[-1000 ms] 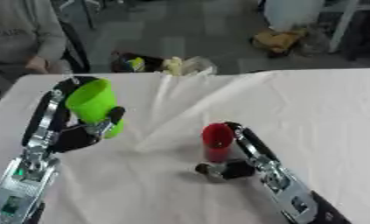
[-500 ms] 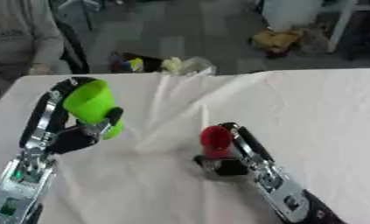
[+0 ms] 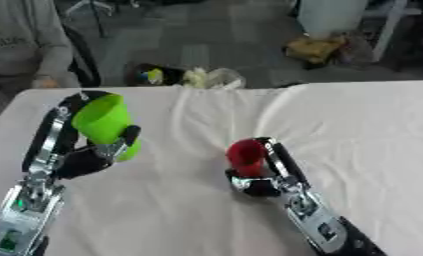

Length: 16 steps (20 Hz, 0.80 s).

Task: Pour the contents of one cup into another cup.

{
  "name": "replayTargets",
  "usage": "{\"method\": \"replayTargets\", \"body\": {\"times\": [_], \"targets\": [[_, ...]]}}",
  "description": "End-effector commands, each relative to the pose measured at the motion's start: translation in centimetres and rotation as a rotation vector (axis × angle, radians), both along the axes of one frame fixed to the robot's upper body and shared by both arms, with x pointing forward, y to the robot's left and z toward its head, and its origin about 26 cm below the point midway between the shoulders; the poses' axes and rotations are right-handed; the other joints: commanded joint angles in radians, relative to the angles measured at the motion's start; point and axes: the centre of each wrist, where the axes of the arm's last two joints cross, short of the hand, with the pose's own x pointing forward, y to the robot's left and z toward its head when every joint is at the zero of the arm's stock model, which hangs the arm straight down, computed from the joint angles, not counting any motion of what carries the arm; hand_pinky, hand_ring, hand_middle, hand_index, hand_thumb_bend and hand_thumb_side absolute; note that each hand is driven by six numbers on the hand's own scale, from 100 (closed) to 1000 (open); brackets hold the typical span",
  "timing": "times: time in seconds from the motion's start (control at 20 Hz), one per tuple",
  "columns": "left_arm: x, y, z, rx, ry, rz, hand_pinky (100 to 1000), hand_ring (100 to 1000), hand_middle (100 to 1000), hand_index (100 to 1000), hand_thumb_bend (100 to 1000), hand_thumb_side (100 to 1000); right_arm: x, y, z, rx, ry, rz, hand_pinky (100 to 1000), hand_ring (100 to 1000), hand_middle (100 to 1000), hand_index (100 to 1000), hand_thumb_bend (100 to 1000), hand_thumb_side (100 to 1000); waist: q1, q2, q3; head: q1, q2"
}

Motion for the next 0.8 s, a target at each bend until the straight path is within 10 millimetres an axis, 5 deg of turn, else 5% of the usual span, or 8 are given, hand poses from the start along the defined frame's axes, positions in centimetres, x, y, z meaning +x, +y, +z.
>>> {"method": "replayTargets", "body": {"times": [0.05, 0.45, 0.8], "targets": [[0.0, 0.6, 0.7, 0.032, -0.02, 0.005, 100, 135, 287, 678, 315, 168, 0.4, -1.1, 2.9, 0.016, -0.055, -0.018, 503, 301, 293, 423, 100, 100, -0.003, -0.026, -0.004, 0.006, 0.001], [0.0, 1.1, -0.6, 0.115, 0.01, 0.004, 100, 126, 279, 655, 318, 173, 0.5, -3.5, 6.4, -0.023, -0.105, -0.058, 505, 301, 291, 422, 100, 100, -0.016, -0.041, -0.035, 0.019, 0.011], [0.4, 0.7, -2.2, 0.24, 0.045, -0.037, 100, 122, 365, 648, 311, 184, 0.3, -4.1, 10.2, -0.077, -0.175, -0.041, 509, 303, 292, 422, 100, 147, -0.026, -0.049, -0.055, 0.033, 0.017]]}}
